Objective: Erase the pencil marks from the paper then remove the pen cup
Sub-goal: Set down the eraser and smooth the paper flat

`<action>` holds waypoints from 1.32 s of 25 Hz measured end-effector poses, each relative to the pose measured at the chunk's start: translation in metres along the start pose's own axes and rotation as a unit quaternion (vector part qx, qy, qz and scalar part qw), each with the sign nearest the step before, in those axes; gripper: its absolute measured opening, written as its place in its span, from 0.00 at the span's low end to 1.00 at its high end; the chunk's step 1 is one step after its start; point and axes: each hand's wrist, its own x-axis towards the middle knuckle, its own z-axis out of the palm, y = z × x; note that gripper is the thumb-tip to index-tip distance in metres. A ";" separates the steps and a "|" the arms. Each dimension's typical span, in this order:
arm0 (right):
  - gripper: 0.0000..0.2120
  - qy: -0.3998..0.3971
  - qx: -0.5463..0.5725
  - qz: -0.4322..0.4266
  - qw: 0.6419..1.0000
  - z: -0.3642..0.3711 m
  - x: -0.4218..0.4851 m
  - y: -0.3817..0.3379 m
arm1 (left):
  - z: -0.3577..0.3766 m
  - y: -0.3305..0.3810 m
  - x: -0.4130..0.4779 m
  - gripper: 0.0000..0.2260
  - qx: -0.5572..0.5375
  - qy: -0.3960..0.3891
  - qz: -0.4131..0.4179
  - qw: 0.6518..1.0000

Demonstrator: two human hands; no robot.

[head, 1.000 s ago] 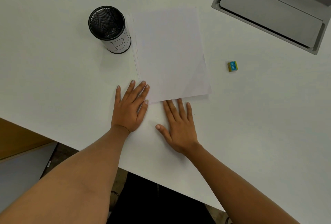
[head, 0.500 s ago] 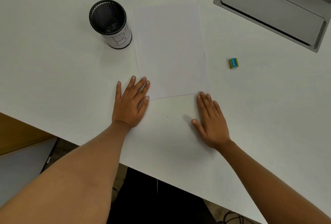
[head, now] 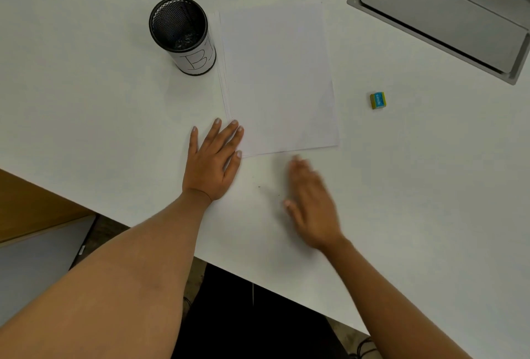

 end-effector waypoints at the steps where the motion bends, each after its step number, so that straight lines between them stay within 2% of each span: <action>1: 0.33 0.053 -0.001 0.085 0.995 -0.009 0.000 0.018 | 0.000 0.000 0.000 0.22 0.000 -0.002 -0.002 1.000; 3: 0.35 0.072 -0.025 0.197 0.977 -0.018 -0.003 0.045 | -0.002 0.001 0.000 0.22 0.000 -0.007 -0.003 1.000; 4: 0.36 0.049 -0.058 0.201 0.977 -0.015 -0.003 0.044 | -0.003 0.001 0.000 0.22 -0.001 -0.009 -0.003 1.000; 7: 0.38 -0.045 -0.128 0.068 0.988 0.009 -0.001 0.007 | -0.004 0.002 0.001 0.22 -0.002 -0.012 -0.004 1.000; 9: 0.37 -0.100 -0.132 -0.050 0.985 0.021 -0.003 -0.017 | -0.003 0.002 0.001 0.22 0.001 -0.009 -0.004 1.000; 11: 0.36 -0.139 -0.101 -0.132 0.976 0.022 0.000 -0.028 | -0.002 0.001 0.000 0.22 0.001 -0.007 0.000 1.000; 12: 0.36 -0.145 -0.061 -0.137 0.978 0.018 0.006 -0.030 | -0.002 0.001 0.000 0.22 0.002 -0.006 0.001 1.000; 14: 0.35 -0.126 0.007 -0.085 0.988 0.010 0.026 -0.028 | -0.003 0.001 0.001 0.22 0.001 -0.006 -0.003 1.000; 16: 0.35 -0.113 -0.053 -0.059 0.991 0.007 0.043 -0.022 | -0.003 0.002 0.001 0.23 0.002 -0.011 -0.005 1.000; 19: 0.37 -0.160 -0.155 -0.191 0.956 0.013 0.040 -0.022 | -0.004 0.001 0.002 0.24 0.007 -0.023 -0.005 1.000; 21: 0.36 -0.198 -0.138 -0.276 0.930 0.013 0.026 -0.019 | -0.004 0.000 0.002 0.25 0.007 -0.027 -0.008 1.000; 22: 0.35 -0.204 -0.107 -0.285 0.930 0.011 0.020 -0.014 | -0.004 0.000 0.002 0.25 0.005 -0.026 -0.009 1.000; 23: 0.34 -0.190 -0.064 -0.260 0.945 0.007 0.016 -0.008 | -0.003 0.001 0.002 0.25 0.002 -0.026 -0.009 1.000; 25: 0.33 -0.108 -0.021 -0.127 0.986 0.000 0.012 0.006 | -0.003 0.000 0.001 0.24 -0.004 -0.024 -0.009 1.000; 27: 0.33 -0.048 -0.065 -0.004 0.997 -0.001 0.012 0.013 | -0.004 0.002 0.001 0.24 -0.006 -0.022 -0.008 1.000; 28: 0.34 -0.041 -0.102 0.025 0.994 0.003 0.014 0.009 | -0.004 0.002 0.001 0.25 -0.009 -0.021 -0.005 1.000; 31: 0.35 -0.046 -0.117 0.039 0.991 0.029 0.016 -0.033 | -0.006 0.002 -0.002 0.29 -0.034 -0.011 0.003 0.999; 33: 0.35 -0.076 -0.100 -0.038 0.991 0.043 0.010 -0.062 | -0.009 0.002 -0.001 0.30 -0.078 0.012 -0.009 0.997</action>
